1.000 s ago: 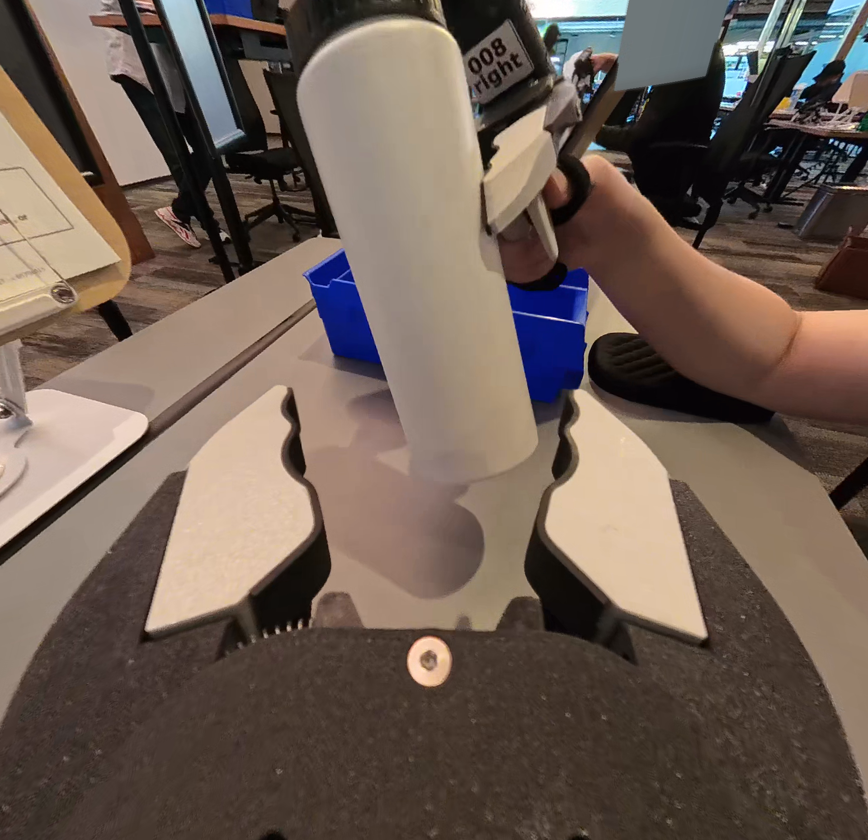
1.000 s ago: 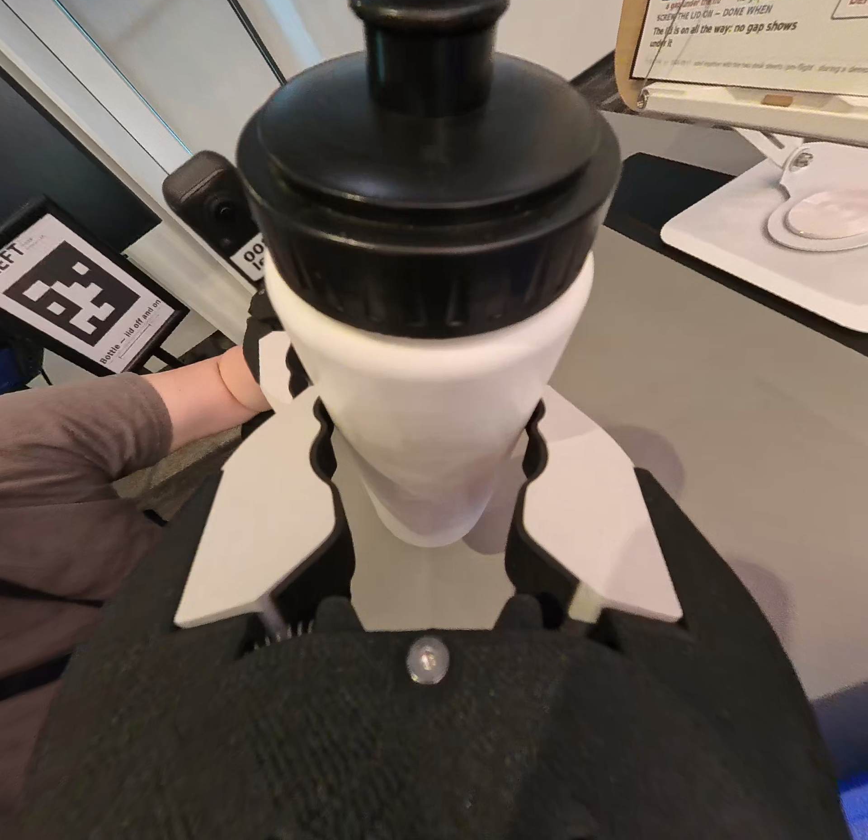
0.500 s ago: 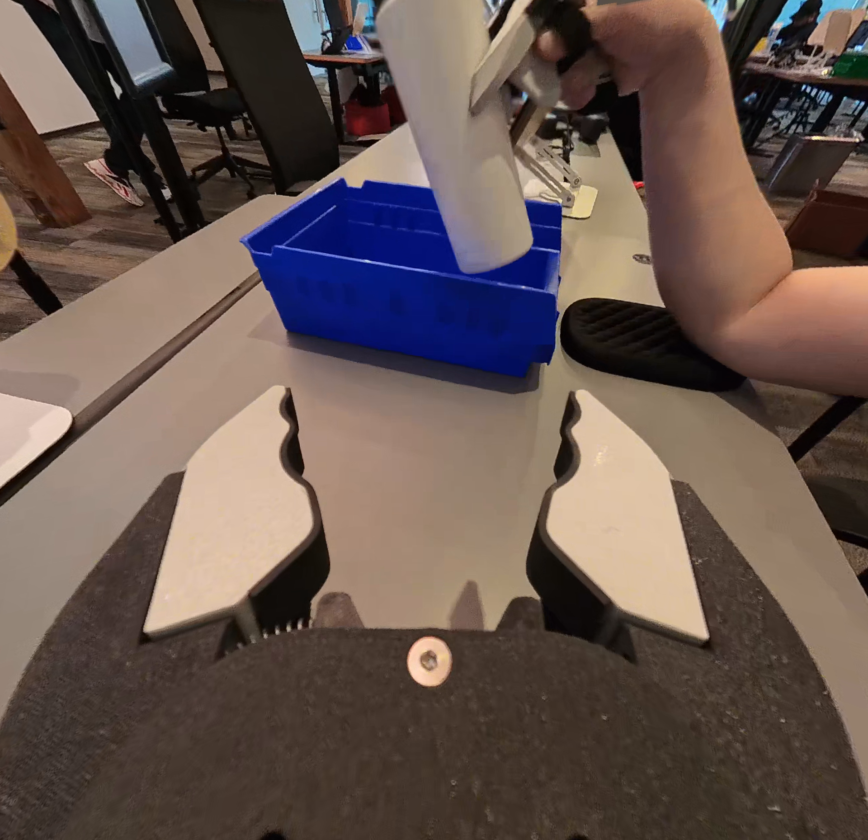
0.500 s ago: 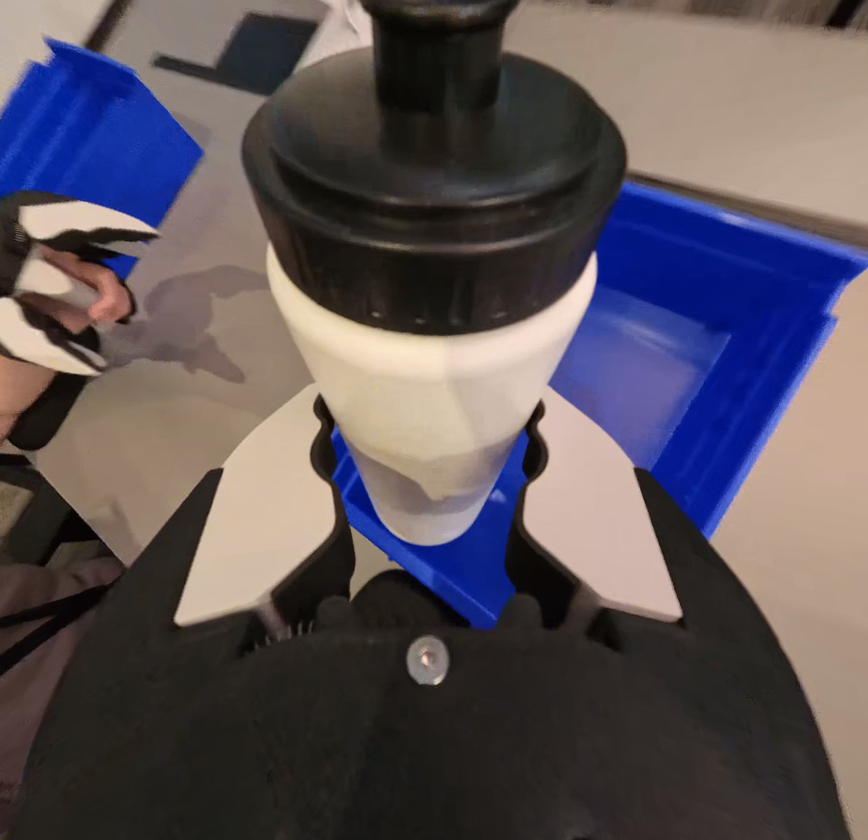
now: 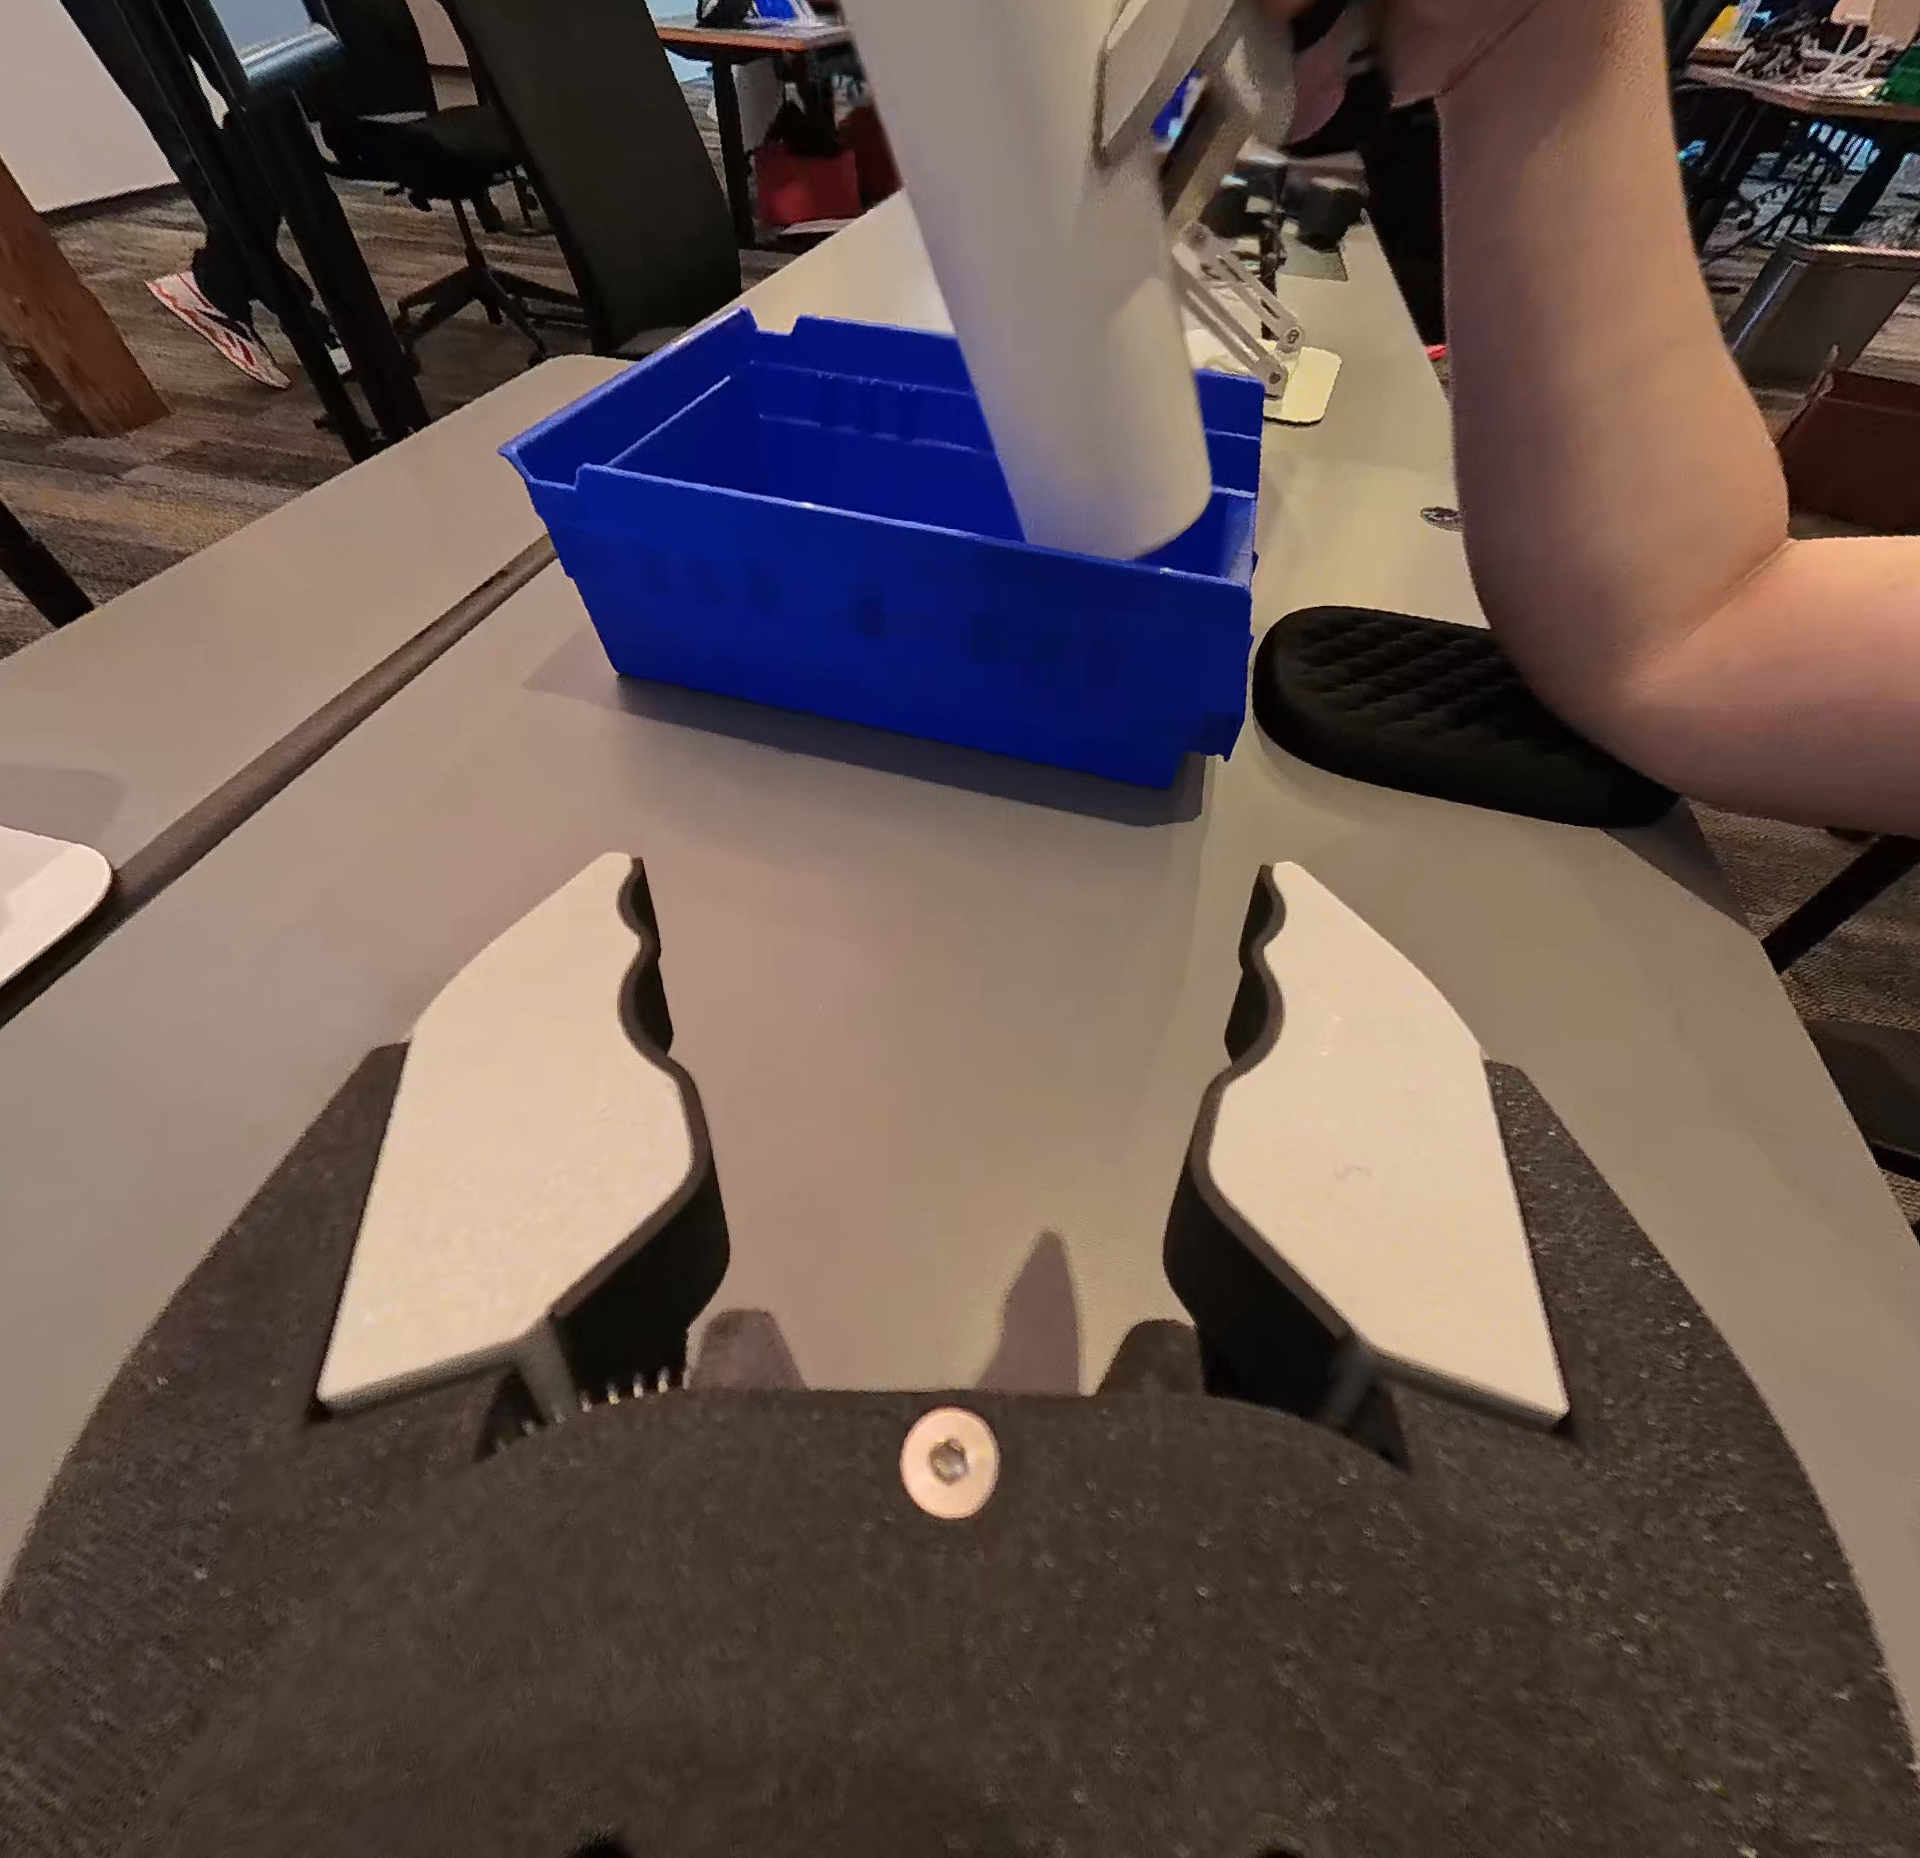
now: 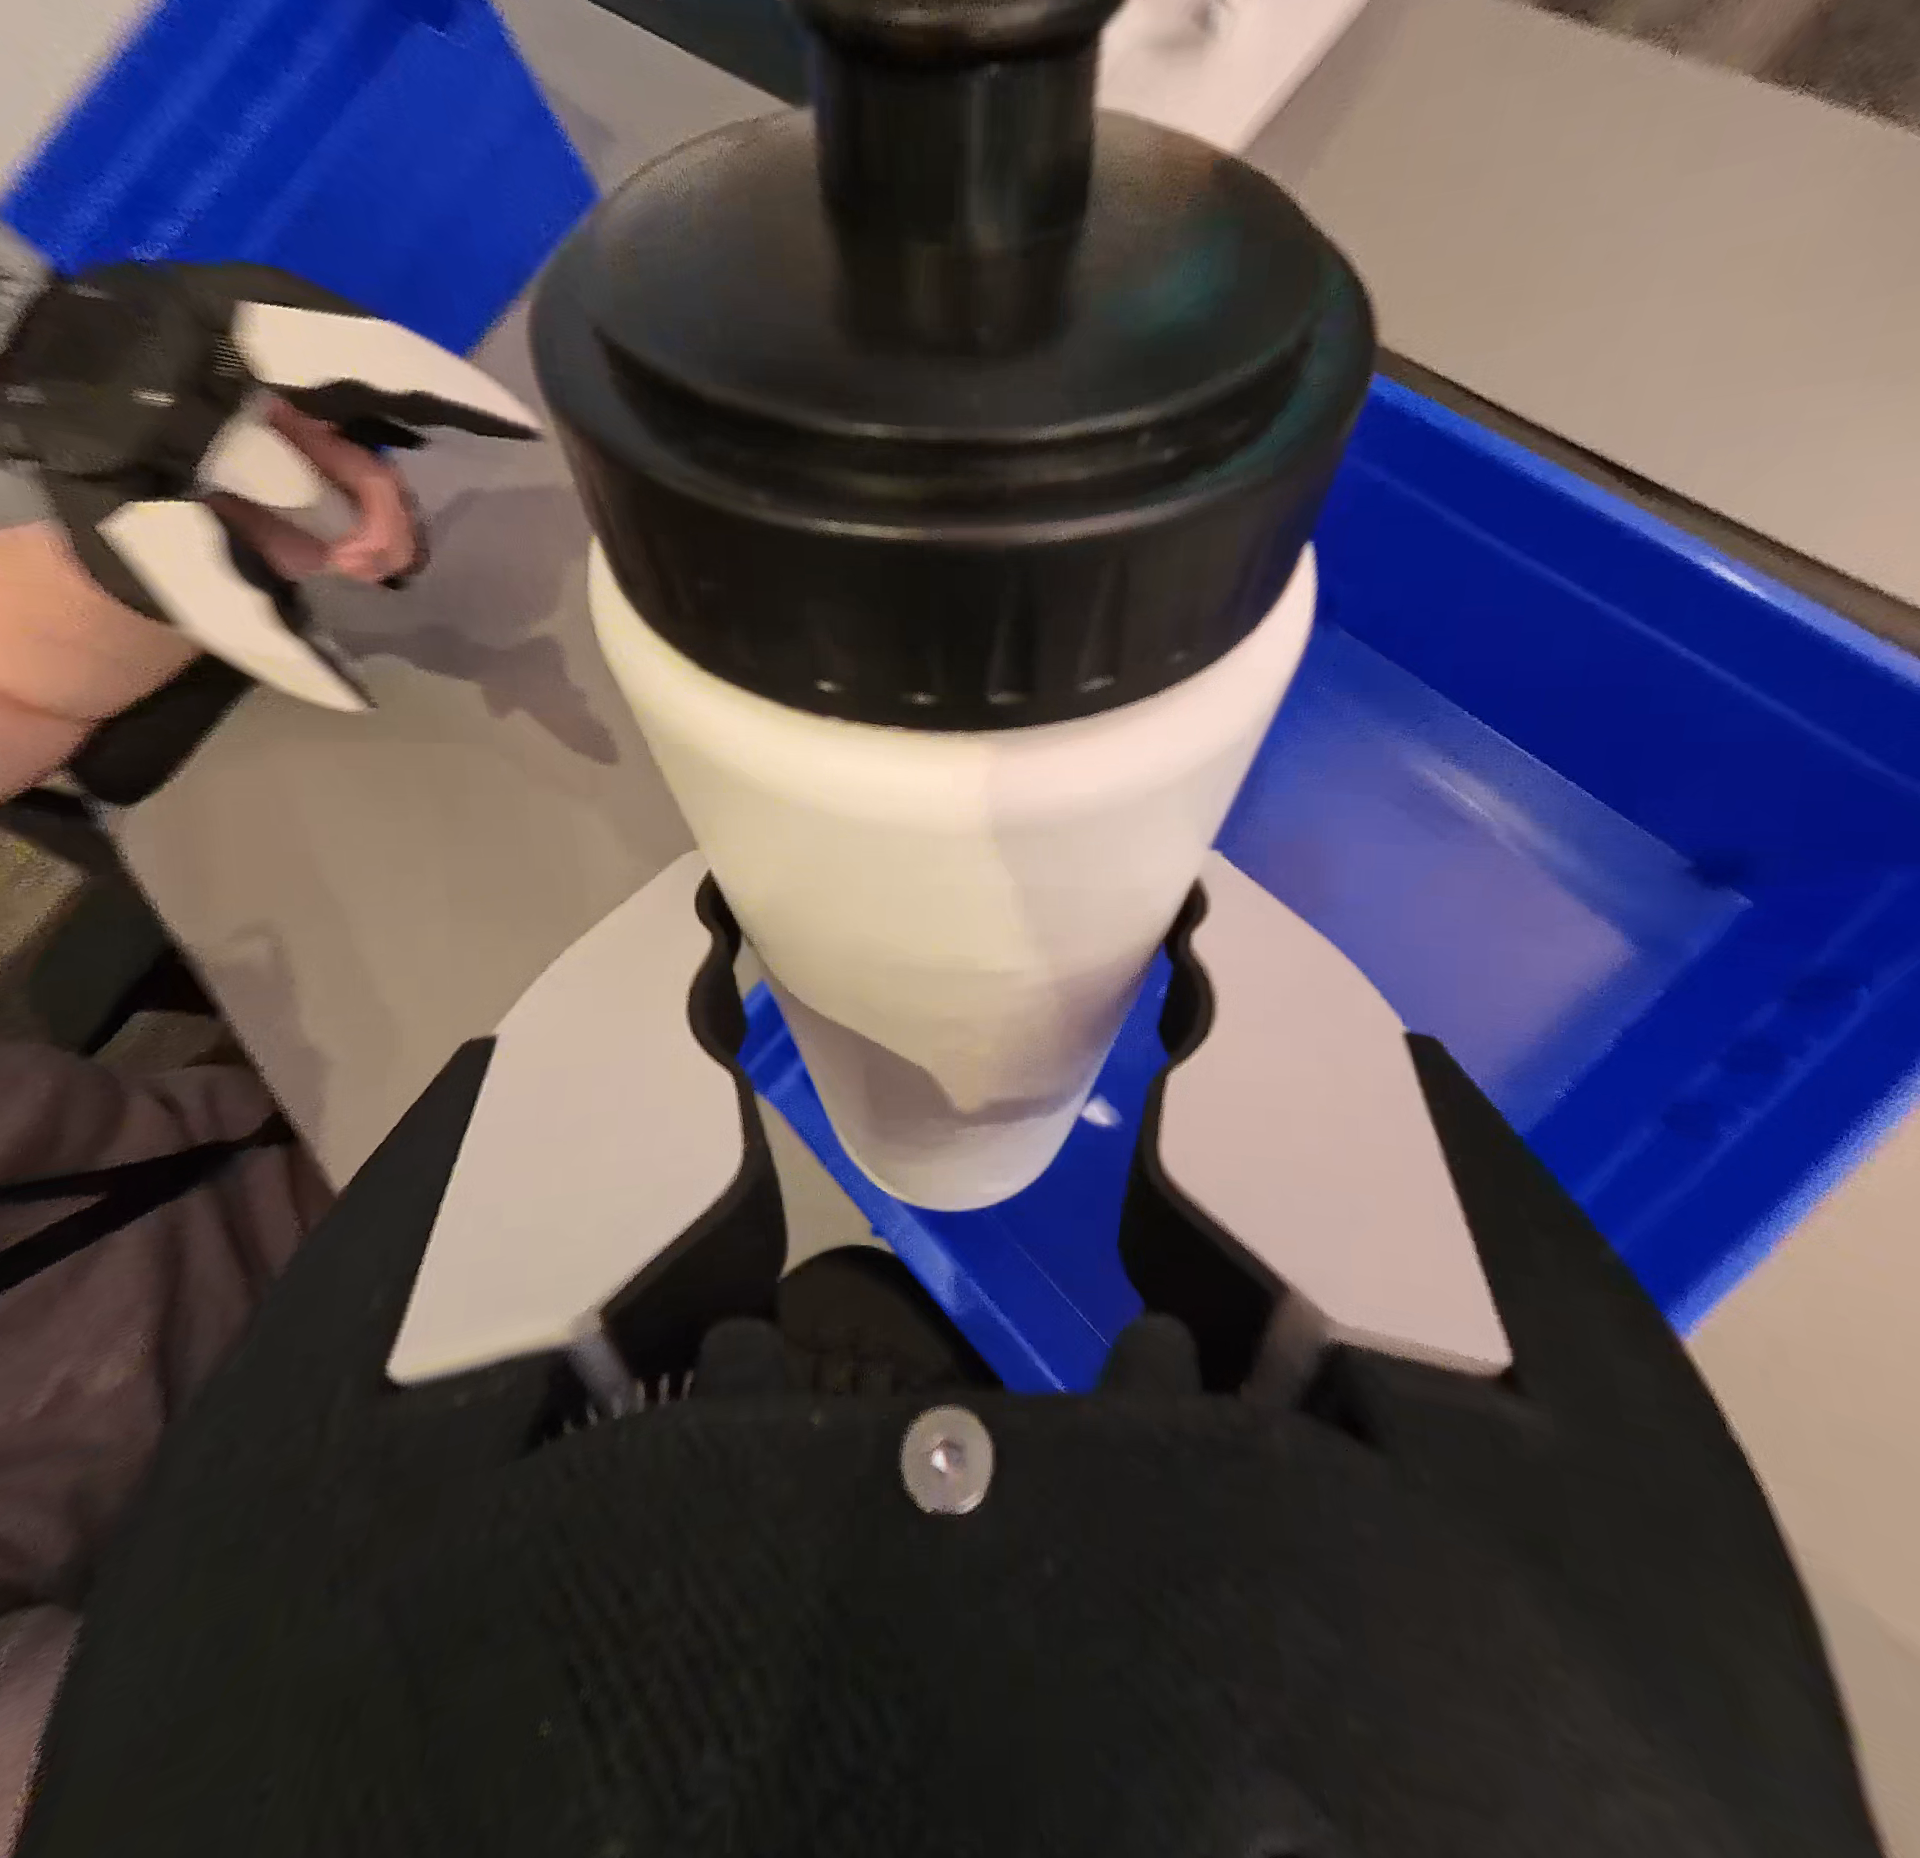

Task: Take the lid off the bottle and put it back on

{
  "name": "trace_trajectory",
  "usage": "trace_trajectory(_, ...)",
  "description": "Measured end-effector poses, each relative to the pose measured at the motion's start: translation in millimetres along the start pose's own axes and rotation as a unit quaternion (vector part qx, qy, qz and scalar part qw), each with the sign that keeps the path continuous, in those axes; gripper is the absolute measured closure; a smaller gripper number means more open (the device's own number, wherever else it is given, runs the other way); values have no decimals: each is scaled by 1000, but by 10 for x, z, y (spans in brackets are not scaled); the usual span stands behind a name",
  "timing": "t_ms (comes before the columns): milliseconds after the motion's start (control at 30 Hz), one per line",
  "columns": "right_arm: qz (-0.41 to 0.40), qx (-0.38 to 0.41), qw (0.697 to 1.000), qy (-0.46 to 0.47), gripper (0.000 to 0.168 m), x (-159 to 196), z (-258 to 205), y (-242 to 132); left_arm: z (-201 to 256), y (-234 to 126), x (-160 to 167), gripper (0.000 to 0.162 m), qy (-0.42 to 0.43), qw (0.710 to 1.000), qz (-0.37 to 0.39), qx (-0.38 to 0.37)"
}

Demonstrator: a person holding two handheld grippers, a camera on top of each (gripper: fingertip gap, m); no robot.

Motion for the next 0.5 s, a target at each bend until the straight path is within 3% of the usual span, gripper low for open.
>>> trace_trajectory(267, 90, -150, 974, -143, 86, -204, -865, -348, 54, 58, 72, 55, 5, 1000, -13, 7)
trace_trajectory(500, 91, -158, 968, -170, 86, -215, -974, -342, 62, 63, 78, 55, 4, 1000, -13, 9)
Point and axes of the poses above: each gripper's, where its closed fingertips meet, y out along the fingers, x out of its underside, z = x × y across the jaws, the point moved 1 cm from there along -y, back along the fingers, and after that the axes turned 5 degrees about -x, right-handed, at the moved point
